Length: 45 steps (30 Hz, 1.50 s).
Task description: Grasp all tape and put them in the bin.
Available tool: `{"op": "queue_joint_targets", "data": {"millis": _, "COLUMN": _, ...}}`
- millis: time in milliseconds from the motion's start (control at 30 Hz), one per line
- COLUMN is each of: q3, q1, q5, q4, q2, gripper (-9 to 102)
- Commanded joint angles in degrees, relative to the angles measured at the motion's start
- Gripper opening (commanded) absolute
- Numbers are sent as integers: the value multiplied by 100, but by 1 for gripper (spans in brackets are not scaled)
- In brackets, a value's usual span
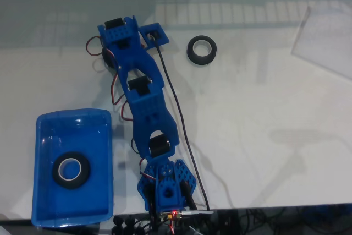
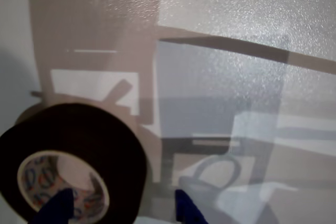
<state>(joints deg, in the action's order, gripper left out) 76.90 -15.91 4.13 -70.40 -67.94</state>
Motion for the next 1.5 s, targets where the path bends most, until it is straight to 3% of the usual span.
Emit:
{"op": "queue_joint_targets", "data": {"millis": 0, "q3": -510, "q1": 0, "q5": 70, "q4": -88, "q2": 123, "gripper": 25}}
{"op": "queue_joint_targets", "data": {"millis": 300, "q3": -1002, "q1": -26, "q5": -9, "q4": -149, "q2": 765, "gripper": 16}}
{"op": "queue_joint_targets", "data": {"millis": 467, "q3": -1494, "q1": -35, "q5": -237, "q4": -158, "q2": 1195, "gripper": 0}}
{"op": "queue_joint_targets", "data": {"millis": 733, "q3": -1679, "q1": 53, "q5": -431, "q4": -246, "q2": 1090, "gripper": 0}}
{"op": "queue_joint_targets", "data": {"millis": 1100, "q3": -782, "q1": 70, "q5": -492, "q4": -308, "q2": -1406, "gripper": 0}}
{"op": "queue_joint_targets", "data": {"millis": 1467, "q3": 1151, "q1": -1160, "q5": -378, "q4": -334, "q2": -4544, "gripper": 0}}
